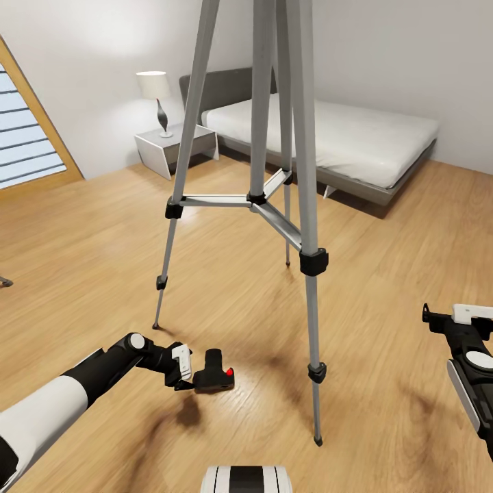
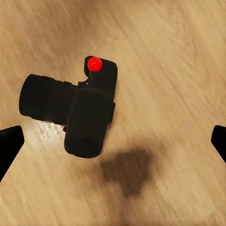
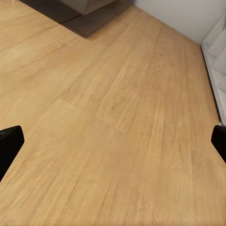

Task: Attach the digital camera to the camera tripod in the bedroom.

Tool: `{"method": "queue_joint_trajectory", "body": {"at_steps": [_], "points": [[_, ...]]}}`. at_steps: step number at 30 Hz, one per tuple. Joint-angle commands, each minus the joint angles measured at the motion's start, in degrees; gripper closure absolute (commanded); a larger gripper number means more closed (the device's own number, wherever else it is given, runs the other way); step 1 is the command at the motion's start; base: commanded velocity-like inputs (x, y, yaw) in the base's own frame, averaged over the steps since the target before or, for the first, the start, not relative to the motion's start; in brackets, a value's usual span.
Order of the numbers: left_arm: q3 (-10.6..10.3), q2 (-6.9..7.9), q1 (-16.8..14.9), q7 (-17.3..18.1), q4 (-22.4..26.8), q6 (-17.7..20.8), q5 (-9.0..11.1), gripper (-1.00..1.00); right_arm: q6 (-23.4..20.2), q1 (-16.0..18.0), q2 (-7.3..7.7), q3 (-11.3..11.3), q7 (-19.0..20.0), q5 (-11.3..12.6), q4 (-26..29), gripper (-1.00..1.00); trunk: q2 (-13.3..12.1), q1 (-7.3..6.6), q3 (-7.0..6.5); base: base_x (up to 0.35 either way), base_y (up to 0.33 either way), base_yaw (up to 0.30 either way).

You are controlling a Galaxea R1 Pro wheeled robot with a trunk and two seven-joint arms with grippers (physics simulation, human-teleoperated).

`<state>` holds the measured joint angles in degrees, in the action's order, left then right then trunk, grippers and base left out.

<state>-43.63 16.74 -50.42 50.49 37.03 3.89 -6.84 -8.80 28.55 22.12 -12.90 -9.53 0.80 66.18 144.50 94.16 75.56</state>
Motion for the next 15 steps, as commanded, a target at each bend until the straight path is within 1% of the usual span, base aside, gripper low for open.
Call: {"method": "queue_joint_trajectory", "body": {"at_steps": [1,2,15], "points": [[-0.1,0.05,0.0,0.1,0.1,0.4,0.0,-1.0,-0.3,0.0,0.02,0.1,-0.2,0.1,0.1,-1.0,0.0,-0.01,0.05,0.0,0.0,0.0],[-0.1,0.05,0.0,0.1,0.1,0.4,0.0,-1.0,-0.3,0.0,0.02,0.1,-0.2,0.1,0.1,-1.0,0.0,-0.01,0.05,0.0,0.0,0.0],[-0.1,0.05,0.0,0.1,0.1,0.4,0.0,-1.0,-0.3,0.0,0.02,0.1,-0.2,0.1,0.1,-1.0,0.2,0.32,2.93,0.0,0.0,0.0]]}}
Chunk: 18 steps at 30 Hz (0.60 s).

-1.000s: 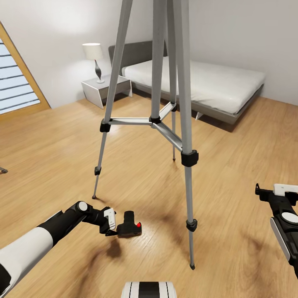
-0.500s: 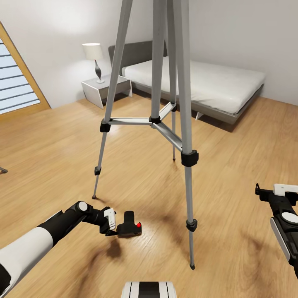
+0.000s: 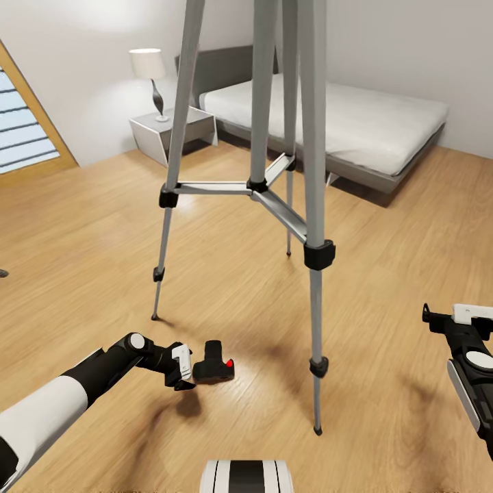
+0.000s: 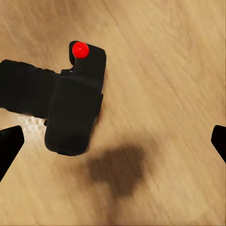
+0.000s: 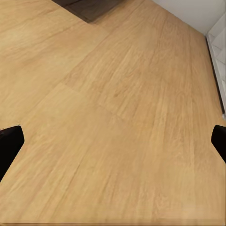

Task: Attach the digital camera to the camera tripod in the bedroom.

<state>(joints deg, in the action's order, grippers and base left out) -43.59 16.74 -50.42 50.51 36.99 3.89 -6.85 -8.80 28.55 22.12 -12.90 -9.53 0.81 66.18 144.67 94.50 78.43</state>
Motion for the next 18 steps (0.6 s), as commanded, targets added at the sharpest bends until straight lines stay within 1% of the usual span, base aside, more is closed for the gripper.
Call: {"method": "queue_joint_trajectory", "body": {"at_steps": [1,13,18], "points": [[-0.1,0.05,0.0,0.1,0.2,0.4,0.0,-1.0,-0.3,0.0,0.02,0.1,-0.2,0.1,0.1,-1.0,0.0,0.01,0.27,0.0,0.0,0.0],[0.0,0.05,0.0,0.1,0.3,0.4,0.0,-1.0,-0.3,0.0,0.02,0.1,-0.2,0.1,0.1,-1.0,0.2,0.32,2.93,0.0,0.0,0.0],[0.0,0.08,-0.1,0.1,1.1,0.4,0.0,-1.0,-0.3,0.0,0.02,0.1,-0.2,0.1,0.1,-1.0,0.3,0.45,4.04,0.0,0.0,0.0]]}}
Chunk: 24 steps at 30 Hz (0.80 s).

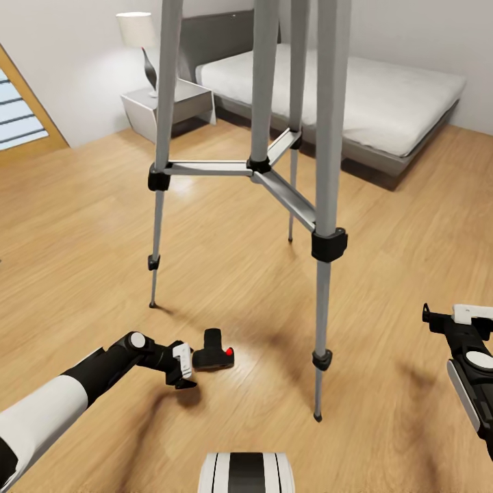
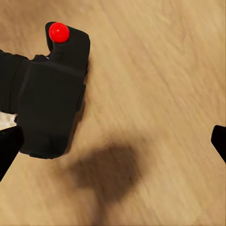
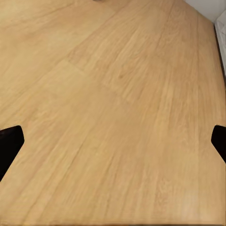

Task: Attach the digital camera to the camera tripod in the bedroom.

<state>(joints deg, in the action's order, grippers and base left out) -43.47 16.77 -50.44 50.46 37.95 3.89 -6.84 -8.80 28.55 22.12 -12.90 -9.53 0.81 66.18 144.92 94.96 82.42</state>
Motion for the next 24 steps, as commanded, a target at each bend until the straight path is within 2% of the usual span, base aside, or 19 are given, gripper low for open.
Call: {"method": "queue_joint_trajectory", "body": {"at_steps": [1,12,18,24], "points": [[-0.1,0.05,0.0,0.1,0.1,0.4,0.0,-1.0,-0.3,0.0,0.02,0.1,-0.2,0.1,0.1,-1.0,0.0,0.01,0.27,0.0,0.0,0.0],[-0.1,1.22,-0.5,0.1,1.2,0.4,0.0,-1.0,-0.3,0.0,0.02,0.1,-0.2,0.1,0.1,-1.0,0.2,0.3,2.71,0.0,0.0,0.0],[0.0,2.87,-1.3,0.1,2.5,0.5,0.0,-1.0,-0.3,0.0,0.02,0.1,-0.2,0.1,0.1,-1.0,0.3,0.45,4.04,0.0,0.0,0.0],[0.0,4.37,-1.5,0.2,4.1,0.5,0.0,-1.0,-0.3,0.0,0.02,0.1,-0.2,0.1,0.1,-1.0,0.3,0.45,4.04,0.0,0.0,0.0]]}}
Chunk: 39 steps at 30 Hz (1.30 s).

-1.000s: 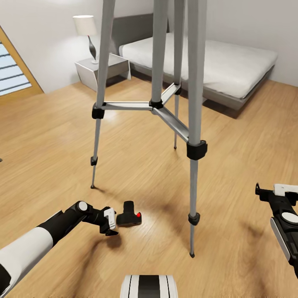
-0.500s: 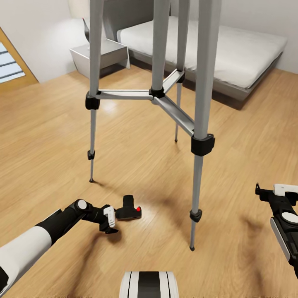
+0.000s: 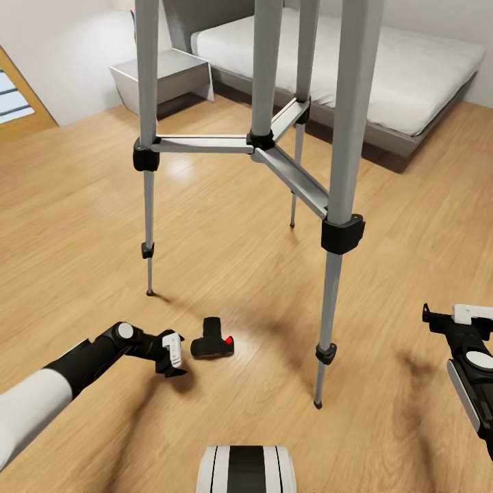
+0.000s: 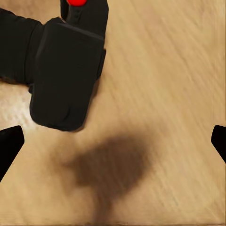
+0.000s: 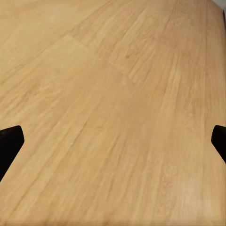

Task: Attach the digital camera to the camera tripod in the bedroom.

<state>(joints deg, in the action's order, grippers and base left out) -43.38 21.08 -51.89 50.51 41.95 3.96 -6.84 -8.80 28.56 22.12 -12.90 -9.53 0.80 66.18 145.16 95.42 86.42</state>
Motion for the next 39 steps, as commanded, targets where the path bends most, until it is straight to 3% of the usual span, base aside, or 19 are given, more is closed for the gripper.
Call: {"method": "queue_joint_trajectory", "body": {"at_steps": [1,13,23,39], "points": [[-0.1,0.38,-0.1,0.1,0.5,0.4,0.0,-1.0,-0.3,0.0,0.02,0.1,-0.2,0.1,0.1,-1.0,0.0,-0.01,0.04,0.0,0.0,0.0],[0.0,3.99,-0.1,2.9,4.6,0.4,0.0,-1.0,-0.3,0.0,0.02,0.1,-0.2,0.1,0.1,-1.0,0.0,-0.01,0.04,0.0,0.0,0.0],[0.2,5.62,-0.1,4.1,5.4,0.4,0.0,-1.0,-0.3,0.0,0.02,0.1,-0.2,0.1,0.1,-1.0,0.0,-0.01,0.04,0.0,0.0,0.0],[1.7,5.93,-0.2,4.3,5.9,0.4,0.0,-1.0,-0.3,0.0,0.02,0.1,-0.2,0.1,0.1,-1.0,0.0,-0.01,0.04,0.0,0.0,0.0]]}}
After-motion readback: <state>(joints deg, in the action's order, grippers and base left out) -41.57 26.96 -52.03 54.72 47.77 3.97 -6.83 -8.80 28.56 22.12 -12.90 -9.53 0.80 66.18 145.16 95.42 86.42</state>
